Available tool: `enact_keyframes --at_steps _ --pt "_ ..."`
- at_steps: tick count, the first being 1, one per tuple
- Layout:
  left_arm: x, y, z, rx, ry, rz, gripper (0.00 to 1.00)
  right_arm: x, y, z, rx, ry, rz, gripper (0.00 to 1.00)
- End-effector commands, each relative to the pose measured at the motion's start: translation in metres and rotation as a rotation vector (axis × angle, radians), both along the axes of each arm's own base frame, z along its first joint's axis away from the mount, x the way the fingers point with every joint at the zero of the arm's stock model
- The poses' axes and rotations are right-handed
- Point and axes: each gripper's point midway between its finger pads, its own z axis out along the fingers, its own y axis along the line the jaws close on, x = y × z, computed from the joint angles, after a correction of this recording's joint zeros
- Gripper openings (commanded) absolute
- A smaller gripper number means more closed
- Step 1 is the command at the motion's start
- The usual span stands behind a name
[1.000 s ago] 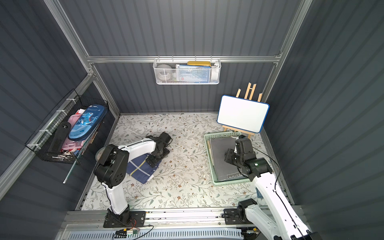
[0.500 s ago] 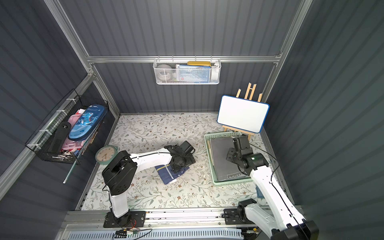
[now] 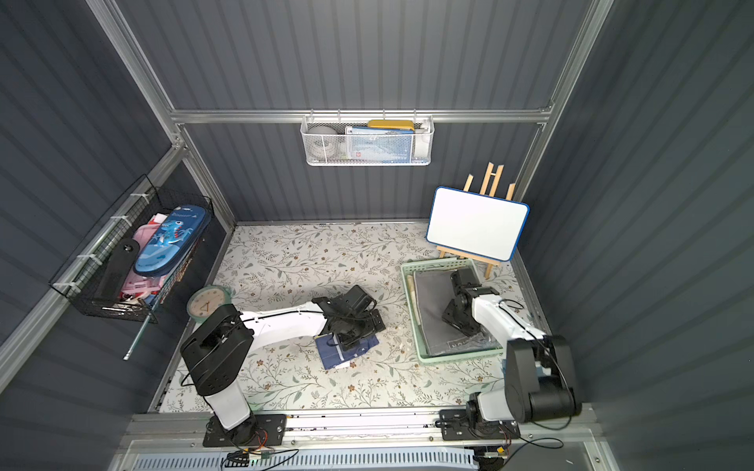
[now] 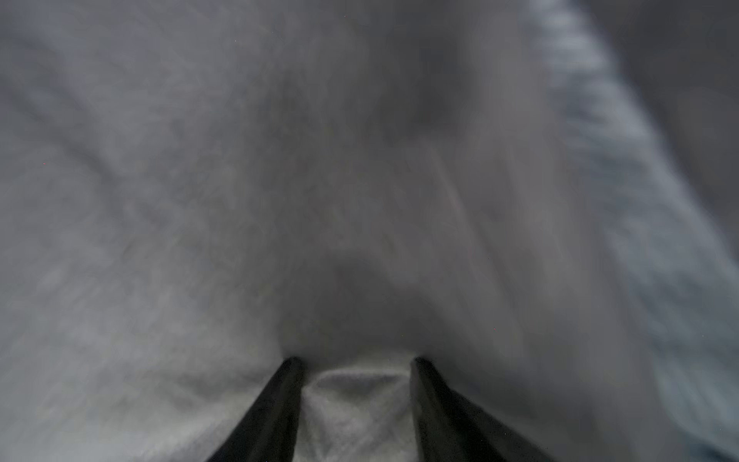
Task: Put the folded pillowcase in the basket
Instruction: Move the pillowcase to the center of the board, then pick up the pillowcase from the center of the board.
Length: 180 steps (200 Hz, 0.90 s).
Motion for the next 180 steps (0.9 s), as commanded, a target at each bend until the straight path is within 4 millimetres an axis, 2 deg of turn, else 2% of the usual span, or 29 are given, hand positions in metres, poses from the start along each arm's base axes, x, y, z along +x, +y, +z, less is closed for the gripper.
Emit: enact_keyframes --at_steps 1,20,43,93,114,130,146,165,180 --pt "0.002 0.012 -0.001 0.074 -0.01 -0.034 0.99 0.004 0.022 -0.017 0.123 0.056 -0.009 0.48" --pt "0.009 0.018 0.01 0.064 -0.047 -0.032 1.0 0.009 0.023 -0.01 0.131 0.034 -0.015 0.47" --pt "0.015 0.022 0.028 0.039 -0.107 -0.029 0.99 0.009 0.022 0.018 0.129 -0.06 0.001 0.47" --pt "0.03 0.014 0.083 -0.024 -0.261 -0.069 0.99 -0.005 0.02 0.111 0.054 -0.238 0.112 0.48" --pt "0.034 0.021 0.095 -0.023 -0.281 -0.051 0.99 -0.014 0.032 0.131 0.073 -0.288 0.168 0.49" --pt "0.045 0.046 0.088 -0.033 -0.243 0.012 1.0 -0.019 0.059 0.129 0.113 -0.296 0.243 0.49" --pt "0.062 0.087 0.081 -0.021 -0.226 0.098 1.0 -0.027 0.093 0.124 0.145 -0.296 0.32 0.49" --pt "0.077 0.133 0.088 0.055 -0.241 0.213 1.0 -0.035 0.134 0.129 0.171 -0.374 0.416 0.51" --pt "0.085 0.161 0.096 0.072 -0.259 0.28 0.99 -0.04 0.163 0.13 0.208 -0.395 0.486 0.55"
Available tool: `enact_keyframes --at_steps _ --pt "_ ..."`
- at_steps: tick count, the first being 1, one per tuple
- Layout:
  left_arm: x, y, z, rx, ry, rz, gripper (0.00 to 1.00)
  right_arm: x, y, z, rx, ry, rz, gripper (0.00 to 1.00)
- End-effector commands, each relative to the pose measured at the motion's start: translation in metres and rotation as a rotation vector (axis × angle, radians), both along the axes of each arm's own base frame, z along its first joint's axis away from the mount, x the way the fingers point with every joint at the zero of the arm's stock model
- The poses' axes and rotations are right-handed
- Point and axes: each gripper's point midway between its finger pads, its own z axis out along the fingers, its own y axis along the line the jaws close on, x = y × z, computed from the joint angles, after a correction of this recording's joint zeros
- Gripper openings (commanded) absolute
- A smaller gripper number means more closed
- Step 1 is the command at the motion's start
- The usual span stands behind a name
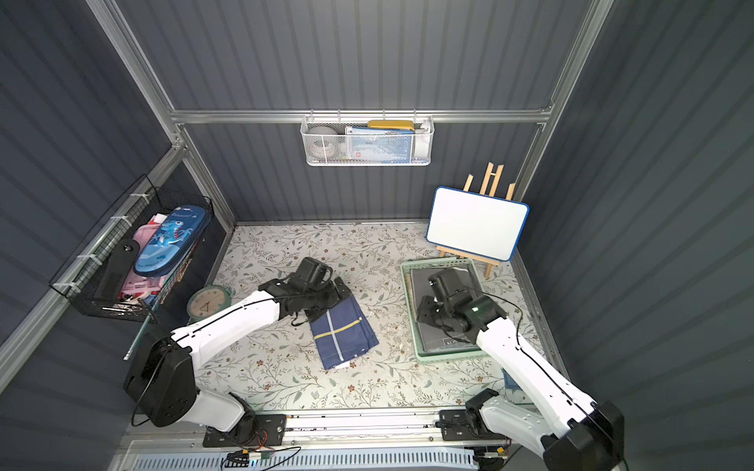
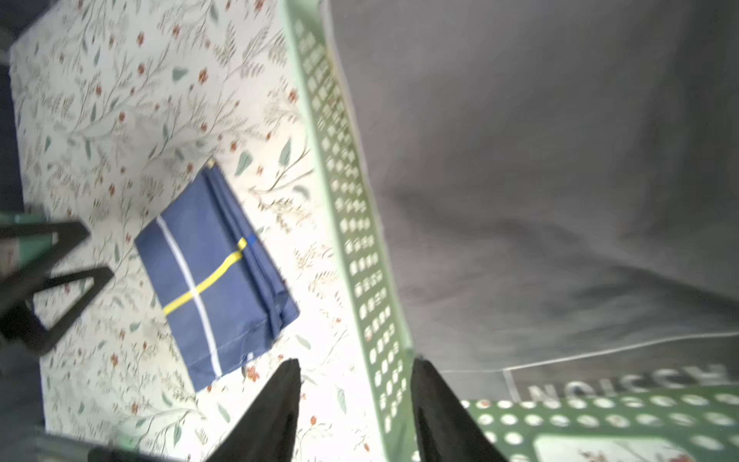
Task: Put the folded pillowcase in the basket
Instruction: Pick up the pillowcase from the center of the board.
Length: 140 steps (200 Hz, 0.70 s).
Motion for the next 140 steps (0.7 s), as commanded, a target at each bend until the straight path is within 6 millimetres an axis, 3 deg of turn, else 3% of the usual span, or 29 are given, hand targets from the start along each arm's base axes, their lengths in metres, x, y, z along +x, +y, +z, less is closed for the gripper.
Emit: enact_keyframes --at_steps 1,29,53,72,103,140 --pt "-0.001 0.045 0.009 0.06 -0.007 0.066 0.99 -0.003 0.034 0.003 0.037 -0.046 0.048 0.55" --pt "0.009 0.08 0.001 0.031 -0.018 0.121 0.99 -0.005 0.069 -0.004 -0.084 -0.061 0.198 0.63" --pt "0.008 0.08 -0.02 0.028 0.013 0.115 0.99 -0.002 0.098 -0.027 -0.099 -0.024 0.272 0.67" --pt "0.005 0.089 -0.037 0.043 0.027 0.125 0.95 -0.002 0.103 -0.042 -0.18 0.06 0.313 0.68" --pt "0.015 0.08 -0.037 -0.006 -0.006 0.087 0.84 -0.004 0.122 -0.076 -0.201 0.178 0.394 0.69" --pt "0.023 0.076 -0.057 -0.015 0.02 0.051 0.8 -0.011 0.146 -0.11 -0.141 0.304 0.407 0.69"
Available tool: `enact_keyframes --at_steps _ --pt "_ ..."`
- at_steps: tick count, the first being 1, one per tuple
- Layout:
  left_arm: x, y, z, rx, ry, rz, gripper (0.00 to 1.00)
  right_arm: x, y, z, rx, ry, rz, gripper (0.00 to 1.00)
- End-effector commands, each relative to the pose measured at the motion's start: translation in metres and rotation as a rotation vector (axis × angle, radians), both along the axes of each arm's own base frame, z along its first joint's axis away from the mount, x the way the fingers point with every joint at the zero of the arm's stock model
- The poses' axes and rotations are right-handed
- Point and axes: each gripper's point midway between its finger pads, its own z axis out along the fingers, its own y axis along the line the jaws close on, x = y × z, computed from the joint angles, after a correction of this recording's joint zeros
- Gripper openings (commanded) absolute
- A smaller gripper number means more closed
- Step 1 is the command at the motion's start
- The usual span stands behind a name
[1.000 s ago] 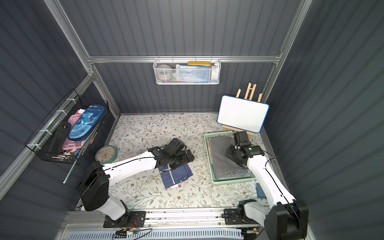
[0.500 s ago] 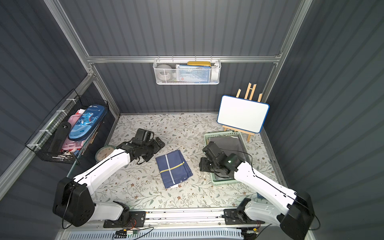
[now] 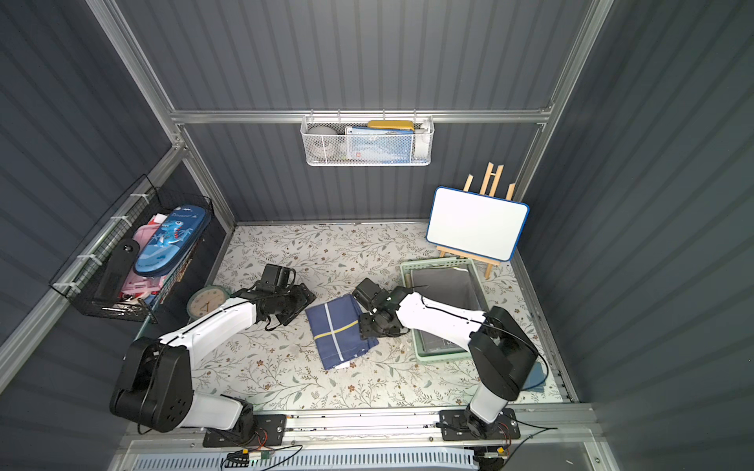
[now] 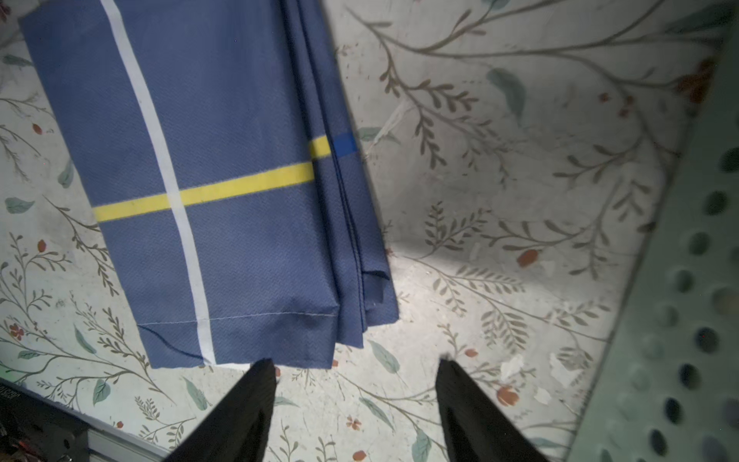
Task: Put the folded pillowcase in the basket
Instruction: Pick up the pillowcase from the center of the board.
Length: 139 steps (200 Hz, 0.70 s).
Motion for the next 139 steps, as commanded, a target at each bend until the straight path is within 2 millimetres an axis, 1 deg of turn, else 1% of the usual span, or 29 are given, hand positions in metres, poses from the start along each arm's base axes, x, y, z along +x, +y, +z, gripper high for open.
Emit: enact_keyframes --at_steps 1,24,40,64,82,93,108,115,122,131,139 --pt "0.009 -0.008 -0.008 -0.026 -0.009 -0.06 0.8 -0.011 0.013 -0.015 0.024 0.096 0.021 0.69" --pt "0.003 -0.009 -0.027 -0.027 0.035 -0.07 0.81 -0.012 0.009 -0.029 -0.017 0.111 0.001 0.69" --pt "-0.001 -0.01 -0.032 -0.035 0.048 -0.079 0.82 -0.013 0.007 -0.039 -0.05 0.134 0.0 0.69" --pt "0.0 -0.003 -0.042 0.006 0.067 -0.054 0.86 -0.013 0.009 -0.051 -0.059 0.157 -0.007 0.69" --pt "0.0 -0.002 -0.055 0.022 0.106 -0.054 0.87 -0.011 0.011 -0.058 -0.07 0.165 -0.011 0.68" --pt "0.0 -0.003 -0.062 0.027 0.122 -0.057 0.87 -0.012 0.011 -0.061 -0.079 0.177 -0.009 0.66" --pt "0.003 -0.004 -0.064 0.027 0.117 -0.063 0.83 -0.013 0.012 -0.064 -0.077 0.185 -0.011 0.63" --pt "0.004 -0.004 -0.063 0.024 0.11 -0.067 0.75 -0.014 0.012 -0.063 -0.074 0.187 -0.012 0.61" --pt "0.004 -0.005 -0.063 0.02 0.105 -0.067 0.71 -0.013 0.012 -0.063 -0.073 0.186 -0.014 0.59" --pt "0.003 -0.005 -0.061 0.015 0.103 -0.067 0.68 -0.014 0.012 -0.062 -0.07 0.188 -0.014 0.56" --pt "0.002 -0.007 -0.059 0.005 0.101 -0.075 0.64 -0.014 0.012 -0.06 -0.067 0.188 -0.012 0.54"
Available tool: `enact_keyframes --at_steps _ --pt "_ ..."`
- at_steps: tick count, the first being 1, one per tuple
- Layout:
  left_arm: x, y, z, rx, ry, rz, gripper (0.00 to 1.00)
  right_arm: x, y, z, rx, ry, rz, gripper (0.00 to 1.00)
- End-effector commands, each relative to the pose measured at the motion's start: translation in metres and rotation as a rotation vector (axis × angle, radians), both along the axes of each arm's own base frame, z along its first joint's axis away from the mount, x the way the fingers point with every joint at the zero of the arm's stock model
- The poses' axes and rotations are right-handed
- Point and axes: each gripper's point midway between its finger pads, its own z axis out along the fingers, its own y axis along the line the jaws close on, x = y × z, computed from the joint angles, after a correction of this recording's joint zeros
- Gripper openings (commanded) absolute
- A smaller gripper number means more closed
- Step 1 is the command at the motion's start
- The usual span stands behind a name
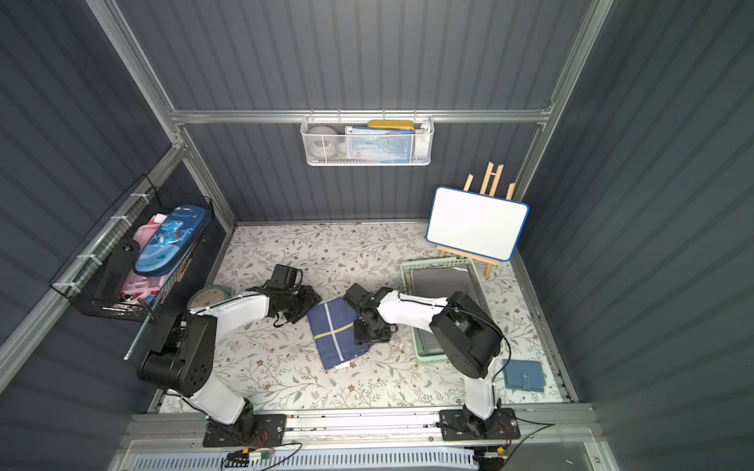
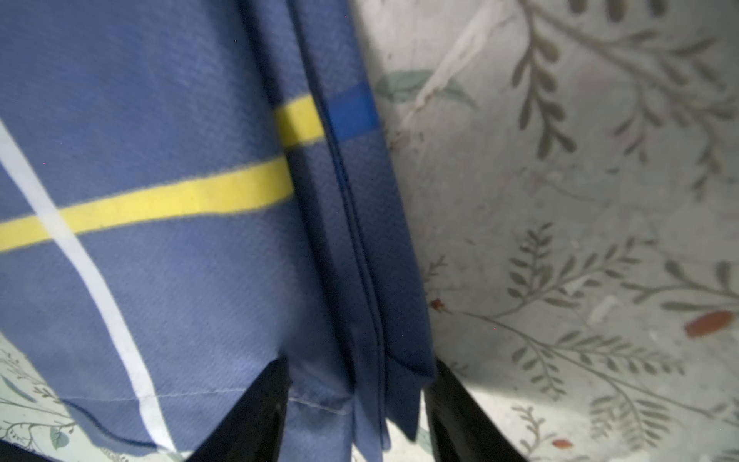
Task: Put the folded pillowcase in the basket
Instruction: Pick up the pillowcase from the center of the board.
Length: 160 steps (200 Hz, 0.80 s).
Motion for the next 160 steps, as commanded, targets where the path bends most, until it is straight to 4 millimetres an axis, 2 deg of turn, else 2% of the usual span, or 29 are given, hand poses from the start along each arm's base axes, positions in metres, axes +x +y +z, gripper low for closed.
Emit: enact_keyframes --at_steps 1,49,58,104,116,138,160 --pt "-0.015 0.004 -0.015 0.013 0.059 -0.018 0.64 -0.01 -0.005 -0.012 -0.027 0.045 -0.001 0.53" --pt "-0.024 -0.001 0.006 -0.04 -0.002 -0.047 0.45 -0.011 -0.001 -0.012 -0.007 0.049 -0.004 0.38" --pt "-0.024 -0.002 0.009 -0.046 -0.011 -0.053 0.38 -0.011 0.001 -0.011 0.002 0.051 -0.003 0.3" --pt "-0.019 -0.002 0.021 -0.044 -0.047 -0.059 0.01 -0.009 0.005 -0.005 0.024 0.035 -0.002 0.05" --pt "-0.018 -0.003 0.024 -0.048 -0.057 -0.062 0.0 -0.008 0.006 -0.002 0.033 0.022 -0.004 0.0" --pt "-0.013 -0.006 0.034 -0.056 -0.089 -0.075 0.0 -0.005 0.01 0.011 0.066 -0.019 -0.007 0.0" --pt "0.0 -0.012 0.064 -0.08 -0.159 -0.089 0.0 0.0 0.01 0.034 0.092 -0.079 -0.014 0.0"
